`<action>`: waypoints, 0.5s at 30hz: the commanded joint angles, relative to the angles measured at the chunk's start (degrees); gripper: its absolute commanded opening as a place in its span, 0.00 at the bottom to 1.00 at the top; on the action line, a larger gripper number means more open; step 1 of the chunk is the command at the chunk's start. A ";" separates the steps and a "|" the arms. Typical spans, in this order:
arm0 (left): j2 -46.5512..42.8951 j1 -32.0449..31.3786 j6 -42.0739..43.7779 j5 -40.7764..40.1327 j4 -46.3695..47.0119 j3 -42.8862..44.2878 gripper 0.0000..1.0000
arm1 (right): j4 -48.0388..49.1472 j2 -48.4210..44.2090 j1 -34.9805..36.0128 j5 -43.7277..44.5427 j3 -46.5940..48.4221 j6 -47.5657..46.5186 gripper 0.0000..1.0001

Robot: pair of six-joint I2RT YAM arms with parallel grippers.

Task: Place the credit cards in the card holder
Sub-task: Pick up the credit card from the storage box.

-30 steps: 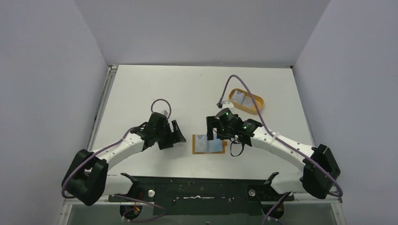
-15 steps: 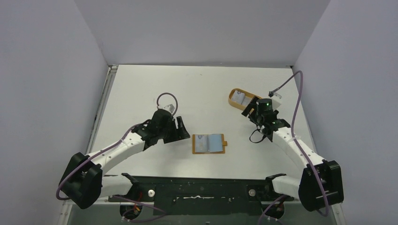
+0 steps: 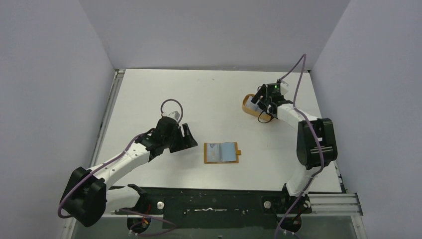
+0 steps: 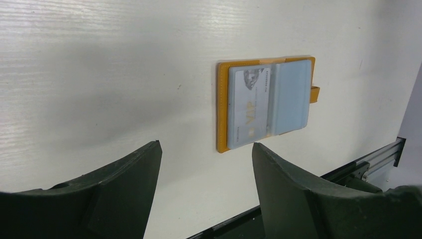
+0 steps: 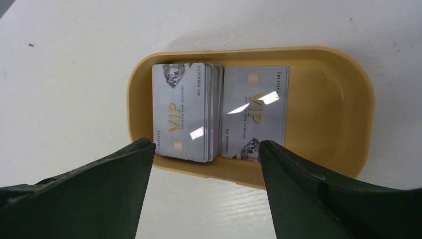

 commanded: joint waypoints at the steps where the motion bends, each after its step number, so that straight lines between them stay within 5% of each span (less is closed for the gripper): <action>1: -0.17 0.69 0.74 1.19 1.60 -0.17 0.65 | 2.86 4.09 -1.42 -4.23 3.62 -0.85 0.78; 15: 2.01 1.75 0.57 1.73 1.62 0.04 0.64 | 2.97 11.18 -2.01 -7.11 6.63 -0.33 0.70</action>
